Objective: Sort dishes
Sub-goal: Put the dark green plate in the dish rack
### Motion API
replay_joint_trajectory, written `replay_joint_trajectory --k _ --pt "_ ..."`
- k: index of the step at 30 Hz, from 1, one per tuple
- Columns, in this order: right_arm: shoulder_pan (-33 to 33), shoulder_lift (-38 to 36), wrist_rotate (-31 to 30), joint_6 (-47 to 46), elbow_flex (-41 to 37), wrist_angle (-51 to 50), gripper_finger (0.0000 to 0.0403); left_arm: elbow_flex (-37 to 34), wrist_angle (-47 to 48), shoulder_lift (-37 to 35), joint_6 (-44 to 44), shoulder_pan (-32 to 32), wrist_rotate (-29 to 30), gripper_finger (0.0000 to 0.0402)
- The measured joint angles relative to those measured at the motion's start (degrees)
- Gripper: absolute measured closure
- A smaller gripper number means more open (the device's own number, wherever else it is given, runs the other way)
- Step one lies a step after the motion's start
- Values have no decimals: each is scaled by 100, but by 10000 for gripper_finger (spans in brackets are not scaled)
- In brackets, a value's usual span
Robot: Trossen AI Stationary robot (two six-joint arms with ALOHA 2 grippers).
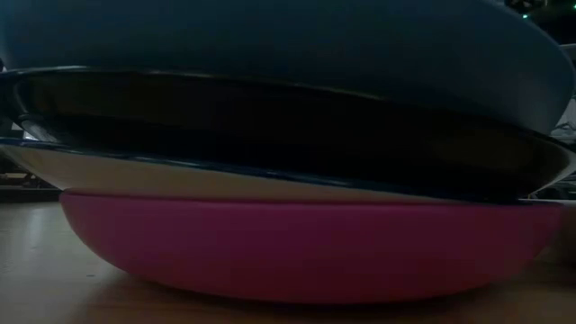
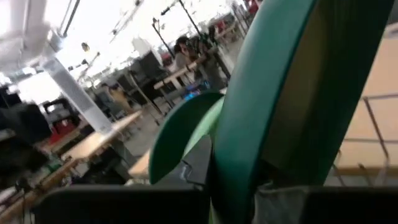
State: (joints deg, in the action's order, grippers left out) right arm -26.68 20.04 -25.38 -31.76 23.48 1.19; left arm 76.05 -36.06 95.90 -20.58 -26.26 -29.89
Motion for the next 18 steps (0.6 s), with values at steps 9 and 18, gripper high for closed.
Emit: replay_joint_trajectory --k 9,18 --pt "0 782 49 -186 -81 1040 370 0 128 0 0 -4 2 243" --pt "2 1731 196 -251 -81 2074 370 0 120 0 -1 -4 2 243"
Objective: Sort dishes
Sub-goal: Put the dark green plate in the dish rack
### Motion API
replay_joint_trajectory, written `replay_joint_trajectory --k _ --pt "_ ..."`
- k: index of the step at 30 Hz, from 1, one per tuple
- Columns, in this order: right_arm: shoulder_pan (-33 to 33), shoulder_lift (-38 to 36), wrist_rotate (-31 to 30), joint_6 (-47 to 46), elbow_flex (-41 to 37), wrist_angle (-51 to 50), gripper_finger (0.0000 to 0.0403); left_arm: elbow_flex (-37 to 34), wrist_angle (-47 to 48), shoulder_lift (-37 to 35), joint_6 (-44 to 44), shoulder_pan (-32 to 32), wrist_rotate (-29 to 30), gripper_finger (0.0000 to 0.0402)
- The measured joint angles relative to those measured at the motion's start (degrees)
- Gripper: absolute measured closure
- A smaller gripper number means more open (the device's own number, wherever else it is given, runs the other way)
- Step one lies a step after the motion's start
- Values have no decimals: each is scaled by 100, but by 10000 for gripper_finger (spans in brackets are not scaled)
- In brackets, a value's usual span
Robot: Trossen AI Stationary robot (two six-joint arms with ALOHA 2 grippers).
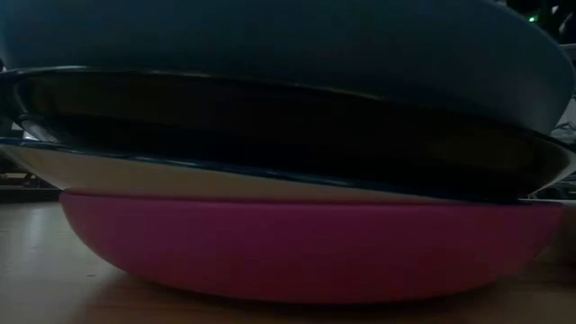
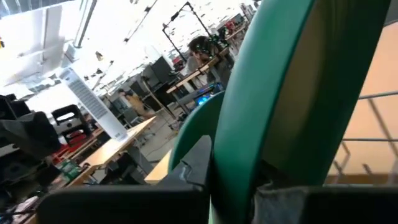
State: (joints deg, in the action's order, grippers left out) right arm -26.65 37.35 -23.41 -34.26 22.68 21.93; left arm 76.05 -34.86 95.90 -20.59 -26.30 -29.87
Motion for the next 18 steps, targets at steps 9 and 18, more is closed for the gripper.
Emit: replay_joint_trajectory --k 9,18 --pt "0 625 115 -39 0 145 370 0 1 0 -2 0 0 243" --pt "0 1361 113 -156 0 164 370 0 16 0 0 0 0 243"
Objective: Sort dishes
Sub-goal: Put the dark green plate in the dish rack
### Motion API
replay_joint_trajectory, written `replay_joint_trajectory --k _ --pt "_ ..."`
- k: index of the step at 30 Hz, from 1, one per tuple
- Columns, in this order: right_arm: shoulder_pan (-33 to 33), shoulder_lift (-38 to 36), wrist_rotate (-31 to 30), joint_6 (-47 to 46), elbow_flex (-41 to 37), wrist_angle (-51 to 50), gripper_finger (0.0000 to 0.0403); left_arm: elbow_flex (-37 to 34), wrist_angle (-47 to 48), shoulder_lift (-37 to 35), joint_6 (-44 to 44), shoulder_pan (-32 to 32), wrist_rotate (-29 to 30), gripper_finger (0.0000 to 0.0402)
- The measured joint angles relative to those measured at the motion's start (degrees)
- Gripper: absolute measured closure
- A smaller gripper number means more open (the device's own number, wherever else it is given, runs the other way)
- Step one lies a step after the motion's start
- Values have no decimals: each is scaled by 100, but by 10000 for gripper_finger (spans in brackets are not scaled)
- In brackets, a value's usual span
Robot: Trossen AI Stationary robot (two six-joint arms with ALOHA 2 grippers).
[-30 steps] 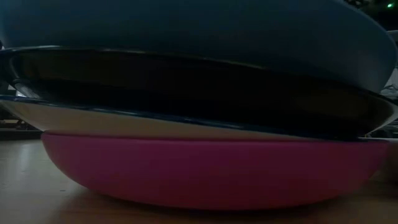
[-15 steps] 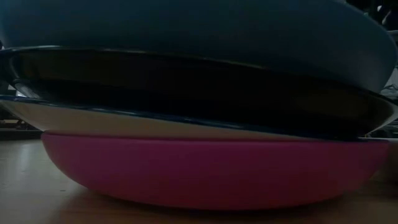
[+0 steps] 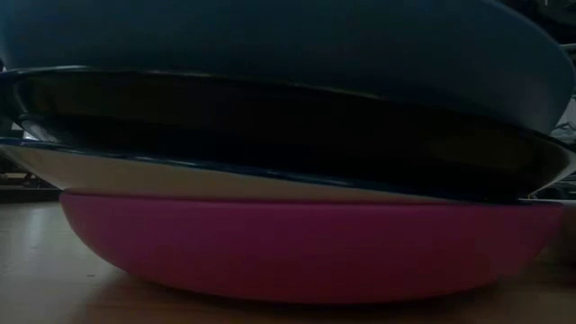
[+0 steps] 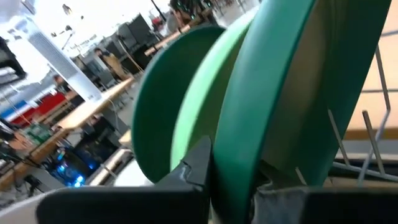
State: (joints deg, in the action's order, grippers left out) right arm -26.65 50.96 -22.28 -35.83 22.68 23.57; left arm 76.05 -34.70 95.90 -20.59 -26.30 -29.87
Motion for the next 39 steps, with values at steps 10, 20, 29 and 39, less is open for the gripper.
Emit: replay_joint_trajectory --k 10,20,29,39 --pt "0 330 -17 19 2 57 370 0 291 2 176 0 2 243" --pt "-2 330 96 181 2 35 316 0 280 4 165 4 2 243" --pt "-2 254 94 737 2 -198 243 0 280 4 151 4 0 243" --pt "0 -363 93 834 2 -1757 240 0 280 4 151 4 0 243"
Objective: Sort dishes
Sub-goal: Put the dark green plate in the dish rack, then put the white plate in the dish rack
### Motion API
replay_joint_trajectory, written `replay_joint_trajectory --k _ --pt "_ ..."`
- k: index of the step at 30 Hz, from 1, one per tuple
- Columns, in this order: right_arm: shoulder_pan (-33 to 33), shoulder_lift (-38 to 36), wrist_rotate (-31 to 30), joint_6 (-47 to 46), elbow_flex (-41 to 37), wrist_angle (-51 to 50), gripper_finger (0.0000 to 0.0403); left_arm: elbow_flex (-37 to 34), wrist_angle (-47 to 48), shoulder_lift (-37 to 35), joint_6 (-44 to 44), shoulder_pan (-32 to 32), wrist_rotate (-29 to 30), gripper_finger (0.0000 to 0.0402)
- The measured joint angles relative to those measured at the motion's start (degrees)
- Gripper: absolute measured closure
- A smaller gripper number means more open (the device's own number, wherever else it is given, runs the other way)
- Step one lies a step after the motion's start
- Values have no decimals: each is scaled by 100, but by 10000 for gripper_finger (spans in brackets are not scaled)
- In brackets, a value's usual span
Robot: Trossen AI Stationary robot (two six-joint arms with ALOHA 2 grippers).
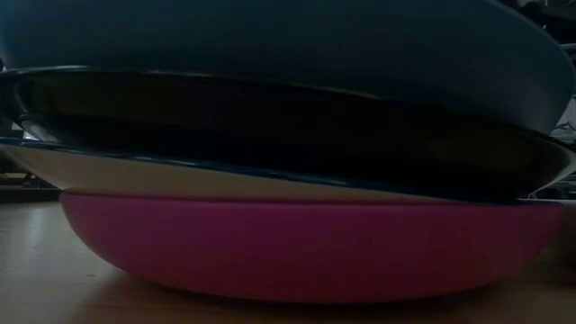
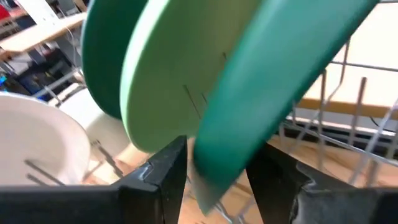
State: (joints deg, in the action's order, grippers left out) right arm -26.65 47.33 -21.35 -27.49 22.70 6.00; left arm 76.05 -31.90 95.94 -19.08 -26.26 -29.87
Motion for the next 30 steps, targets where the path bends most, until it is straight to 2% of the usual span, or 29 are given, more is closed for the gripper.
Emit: replay_joint_trajectory --k 15,25,30 --pt "0 -1521 145 380 0 -1471 239 0 -2 0 -1 -1 0 243" --pt "0 -2678 252 137 20 -2989 239 0 -29 0 31 -4 0 243" --pt "7 -2952 406 -160 435 -4067 239 -2 -12 -28 330 -12 0 243"
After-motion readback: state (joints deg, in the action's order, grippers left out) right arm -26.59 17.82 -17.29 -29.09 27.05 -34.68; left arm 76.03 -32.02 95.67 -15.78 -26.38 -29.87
